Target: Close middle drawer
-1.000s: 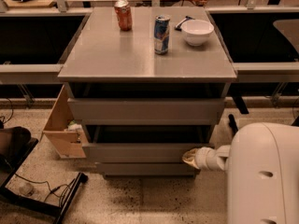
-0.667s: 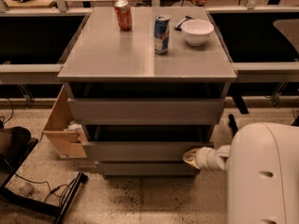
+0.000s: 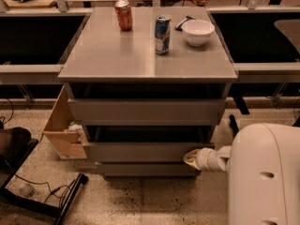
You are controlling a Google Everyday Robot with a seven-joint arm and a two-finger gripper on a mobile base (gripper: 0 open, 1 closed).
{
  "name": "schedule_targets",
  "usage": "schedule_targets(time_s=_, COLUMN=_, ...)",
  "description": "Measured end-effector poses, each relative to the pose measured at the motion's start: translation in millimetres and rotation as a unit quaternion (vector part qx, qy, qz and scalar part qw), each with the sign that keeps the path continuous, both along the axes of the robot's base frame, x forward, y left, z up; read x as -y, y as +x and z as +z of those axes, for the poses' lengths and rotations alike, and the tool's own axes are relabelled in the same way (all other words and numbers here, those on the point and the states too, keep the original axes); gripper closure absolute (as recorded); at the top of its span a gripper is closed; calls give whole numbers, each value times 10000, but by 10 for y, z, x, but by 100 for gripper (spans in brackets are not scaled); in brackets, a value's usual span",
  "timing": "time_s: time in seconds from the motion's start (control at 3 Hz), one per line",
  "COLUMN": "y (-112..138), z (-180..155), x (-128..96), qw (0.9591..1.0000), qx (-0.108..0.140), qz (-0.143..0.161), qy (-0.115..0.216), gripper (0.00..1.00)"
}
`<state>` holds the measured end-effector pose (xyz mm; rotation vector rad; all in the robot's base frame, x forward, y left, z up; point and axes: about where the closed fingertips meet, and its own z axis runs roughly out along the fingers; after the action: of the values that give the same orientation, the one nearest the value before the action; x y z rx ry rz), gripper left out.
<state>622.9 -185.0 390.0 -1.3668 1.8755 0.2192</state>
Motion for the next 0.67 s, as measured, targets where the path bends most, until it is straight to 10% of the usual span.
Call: schedule_targets(time_s=0.67, y=0, z=0, x=-1, qw=10000, qx=0, qz=0, qy=0, gripper=0)
